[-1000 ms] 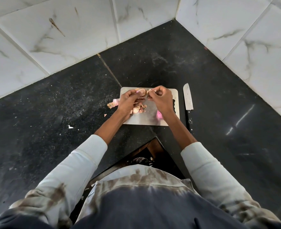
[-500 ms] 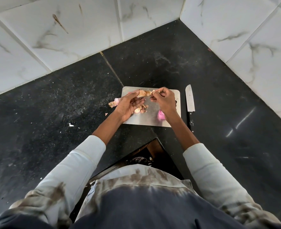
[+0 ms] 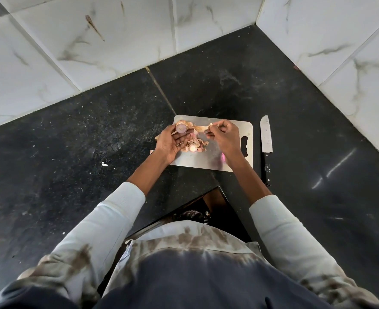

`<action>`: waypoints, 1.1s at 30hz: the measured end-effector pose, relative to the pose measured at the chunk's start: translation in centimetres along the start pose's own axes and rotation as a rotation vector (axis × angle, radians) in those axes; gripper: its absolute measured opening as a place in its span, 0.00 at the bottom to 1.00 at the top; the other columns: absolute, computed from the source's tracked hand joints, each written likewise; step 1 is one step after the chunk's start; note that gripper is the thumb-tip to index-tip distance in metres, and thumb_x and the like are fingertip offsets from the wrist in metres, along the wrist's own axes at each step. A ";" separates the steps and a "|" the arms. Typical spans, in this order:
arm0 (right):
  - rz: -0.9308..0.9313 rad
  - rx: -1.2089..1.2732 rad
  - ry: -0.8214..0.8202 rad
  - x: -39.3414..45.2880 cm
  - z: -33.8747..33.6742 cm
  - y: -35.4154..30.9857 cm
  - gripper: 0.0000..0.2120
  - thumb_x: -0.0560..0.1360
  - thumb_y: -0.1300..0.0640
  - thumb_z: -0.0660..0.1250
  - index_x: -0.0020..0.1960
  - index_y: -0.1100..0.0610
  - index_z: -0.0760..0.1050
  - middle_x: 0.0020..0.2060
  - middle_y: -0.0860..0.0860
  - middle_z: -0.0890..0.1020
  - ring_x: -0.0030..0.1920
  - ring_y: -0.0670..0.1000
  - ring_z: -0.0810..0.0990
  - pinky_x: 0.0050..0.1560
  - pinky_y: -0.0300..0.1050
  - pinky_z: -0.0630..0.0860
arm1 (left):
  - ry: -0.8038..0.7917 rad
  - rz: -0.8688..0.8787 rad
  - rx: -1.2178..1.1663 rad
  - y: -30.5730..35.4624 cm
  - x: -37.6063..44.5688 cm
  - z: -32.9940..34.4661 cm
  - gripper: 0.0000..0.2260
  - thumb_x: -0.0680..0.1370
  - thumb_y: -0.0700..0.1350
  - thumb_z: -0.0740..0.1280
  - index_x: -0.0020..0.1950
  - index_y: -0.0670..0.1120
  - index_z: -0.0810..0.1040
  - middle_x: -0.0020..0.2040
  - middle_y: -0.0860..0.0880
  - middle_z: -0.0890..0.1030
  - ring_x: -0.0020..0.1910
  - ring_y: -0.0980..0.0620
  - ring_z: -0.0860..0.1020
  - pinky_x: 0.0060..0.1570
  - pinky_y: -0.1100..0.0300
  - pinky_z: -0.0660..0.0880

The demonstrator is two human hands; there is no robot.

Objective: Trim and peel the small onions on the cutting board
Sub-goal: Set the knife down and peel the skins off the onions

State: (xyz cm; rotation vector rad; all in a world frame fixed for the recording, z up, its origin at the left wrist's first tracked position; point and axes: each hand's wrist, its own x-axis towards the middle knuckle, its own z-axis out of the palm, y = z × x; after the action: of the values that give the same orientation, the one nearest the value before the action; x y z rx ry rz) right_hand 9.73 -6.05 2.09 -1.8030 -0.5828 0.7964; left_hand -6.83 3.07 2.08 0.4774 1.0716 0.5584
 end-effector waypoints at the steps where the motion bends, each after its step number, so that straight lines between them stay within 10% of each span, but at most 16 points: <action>1: 0.008 -0.004 0.009 0.0 0.1 0.1 0.06 0.81 0.56 0.72 0.54 0.58 0.82 0.47 0.52 0.87 0.45 0.48 0.89 0.52 0.43 0.86 | 0.015 0.004 0.009 0.1 0.0 0.0 0.17 0.88 0.48 0.57 0.66 0.40 0.79 0.55 0.39 0.87 0.45 0.49 0.86 0.43 0.60 0.81; 10: -0.040 -0.109 -0.051 -0.3 0.4 0.3 0.05 0.81 0.55 0.72 0.56 0.54 0.80 0.50 0.49 0.86 0.50 0.50 0.87 0.56 0.51 0.86 | 0.034 0.007 0.089 0.5 0.1 0.0 0.18 0.88 0.51 0.56 0.59 0.42 0.82 0.51 0.43 0.88 0.45 0.52 0.85 0.49 0.59 0.78; 15: -0.158 -0.223 -0.227 -1.2 1.1 -0.8 0.16 0.83 0.54 0.69 0.69 0.52 0.75 0.60 0.43 0.79 0.61 0.46 0.81 0.56 0.42 0.83 | -0.003 0.019 0.136 0.3 -0.2 1.0 0.19 0.88 0.50 0.55 0.64 0.39 0.80 0.49 0.43 0.87 0.35 0.55 0.82 0.39 0.61 0.76; 22: -0.225 -0.246 -0.122 -1.9 2.1 -1.0 0.11 0.82 0.53 0.71 0.63 0.53 0.80 0.54 0.44 0.84 0.52 0.40 0.82 0.52 0.28 0.75 | -0.059 0.011 0.167 0.3 -0.6 1.9 0.16 0.87 0.49 0.57 0.61 0.42 0.82 0.45 0.46 0.86 0.44 0.51 0.83 0.39 0.60 0.79; 28: -0.242 -0.266 -0.060 -1.1 1.4 -1.0 0.08 0.82 0.54 0.71 0.59 0.56 0.83 0.51 0.48 0.86 0.51 0.45 0.84 0.54 0.36 0.79 | -0.194 0.080 0.310 0.2 -1.2 1.5 0.18 0.88 0.53 0.55 0.68 0.55 0.82 0.52 0.46 0.85 0.48 0.53 0.83 0.46 0.59 0.79; 33: -0.137 -0.204 -0.058 -0.9 1.1 -1.2 0.10 0.82 0.53 0.72 0.60 0.57 0.83 0.52 0.48 0.86 0.54 0.48 0.84 0.59 0.46 0.83 | -0.199 0.108 0.331 -0.1 -1.5 1.6 0.18 0.88 0.53 0.55 0.69 0.46 0.78 0.51 0.45 0.85 0.45 0.53 0.83 0.44 0.59 0.79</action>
State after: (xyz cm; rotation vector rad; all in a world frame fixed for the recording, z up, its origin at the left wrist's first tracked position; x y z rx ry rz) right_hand 8.31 -5.59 3.21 -1.9052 -0.8420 0.7190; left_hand -5.91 1.90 3.70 0.8677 0.9529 0.4181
